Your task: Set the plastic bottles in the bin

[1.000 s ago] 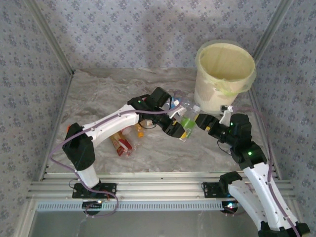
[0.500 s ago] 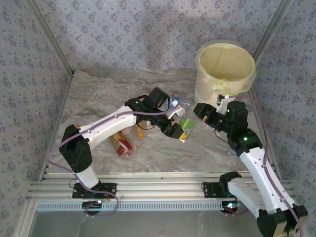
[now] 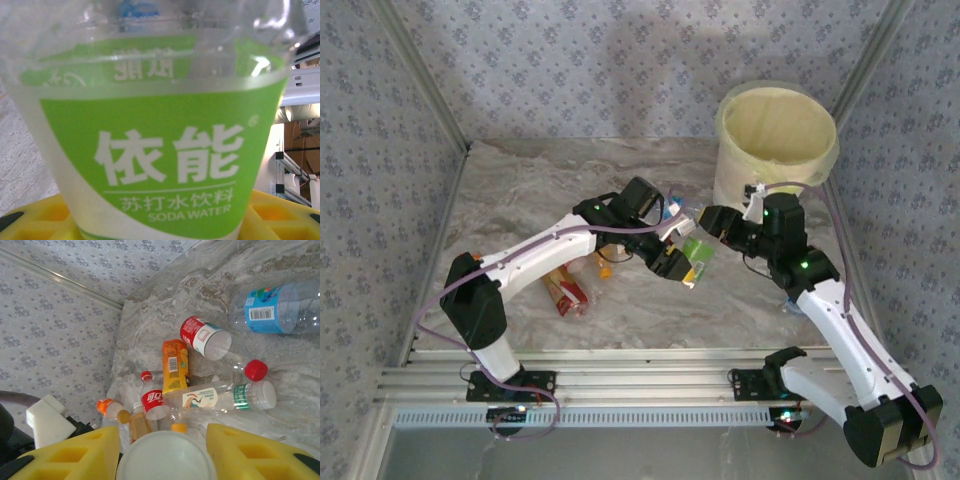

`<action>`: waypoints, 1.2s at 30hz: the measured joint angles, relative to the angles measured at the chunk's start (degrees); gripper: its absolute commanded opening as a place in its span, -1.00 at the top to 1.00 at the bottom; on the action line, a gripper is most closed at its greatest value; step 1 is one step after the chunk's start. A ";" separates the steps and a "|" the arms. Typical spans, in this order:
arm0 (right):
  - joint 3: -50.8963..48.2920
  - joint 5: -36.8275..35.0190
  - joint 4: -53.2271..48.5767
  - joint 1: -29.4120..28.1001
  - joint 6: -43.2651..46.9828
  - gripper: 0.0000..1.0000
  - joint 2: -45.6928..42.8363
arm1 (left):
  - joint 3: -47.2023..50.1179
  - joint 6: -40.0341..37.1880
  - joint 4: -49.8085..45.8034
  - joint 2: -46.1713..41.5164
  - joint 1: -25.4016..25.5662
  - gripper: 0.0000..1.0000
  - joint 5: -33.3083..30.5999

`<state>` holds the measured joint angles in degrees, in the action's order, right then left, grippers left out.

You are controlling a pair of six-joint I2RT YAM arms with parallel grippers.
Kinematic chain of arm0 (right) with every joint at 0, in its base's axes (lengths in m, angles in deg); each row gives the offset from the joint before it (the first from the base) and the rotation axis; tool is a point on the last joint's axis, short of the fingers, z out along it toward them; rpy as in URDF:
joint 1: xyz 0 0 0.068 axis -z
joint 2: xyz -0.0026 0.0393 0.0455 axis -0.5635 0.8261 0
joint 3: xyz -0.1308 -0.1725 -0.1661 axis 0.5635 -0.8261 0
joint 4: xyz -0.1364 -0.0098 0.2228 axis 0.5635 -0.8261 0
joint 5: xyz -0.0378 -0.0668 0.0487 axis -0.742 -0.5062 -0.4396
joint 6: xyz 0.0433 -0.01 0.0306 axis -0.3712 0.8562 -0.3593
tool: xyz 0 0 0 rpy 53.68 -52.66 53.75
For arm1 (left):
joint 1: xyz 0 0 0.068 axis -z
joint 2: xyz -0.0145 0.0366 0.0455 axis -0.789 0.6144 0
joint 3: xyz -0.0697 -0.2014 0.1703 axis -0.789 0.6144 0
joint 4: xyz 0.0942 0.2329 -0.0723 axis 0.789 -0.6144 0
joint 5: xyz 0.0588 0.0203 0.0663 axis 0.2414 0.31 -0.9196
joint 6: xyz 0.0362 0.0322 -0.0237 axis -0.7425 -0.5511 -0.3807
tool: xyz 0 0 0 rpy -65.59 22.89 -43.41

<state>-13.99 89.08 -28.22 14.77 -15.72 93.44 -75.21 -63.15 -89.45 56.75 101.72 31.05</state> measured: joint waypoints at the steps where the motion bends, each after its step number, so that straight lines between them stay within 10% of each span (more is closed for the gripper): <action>1: 0.11 -0.26 -0.11 -0.02 0.20 0.08 0.09 | 0.00 -0.02 -0.02 0.00 -0.02 -0.11 -0.15; 14: 2.38 -2.12 -2.95 -0.39 2.49 0.36 0.09 | 0.00 -0.66 0.07 0.00 0.04 -0.38 -1.03; 22: 3.72 -4.11 -5.73 -0.39 3.93 0.37 -0.24 | 0.39 0.76 1.68 -0.42 -0.02 -0.99 -1.97; 36: 19.08 -17.07 -16.37 -0.39 13.66 0.38 -0.22 | 12.07 1.77 15.30 -18.05 -1.97 -0.99 -11.58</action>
<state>5.09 72.01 -44.60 14.38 -2.06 93.22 -63.15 -61.38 -74.15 38.70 99.75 19.46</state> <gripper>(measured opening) 0.362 0.994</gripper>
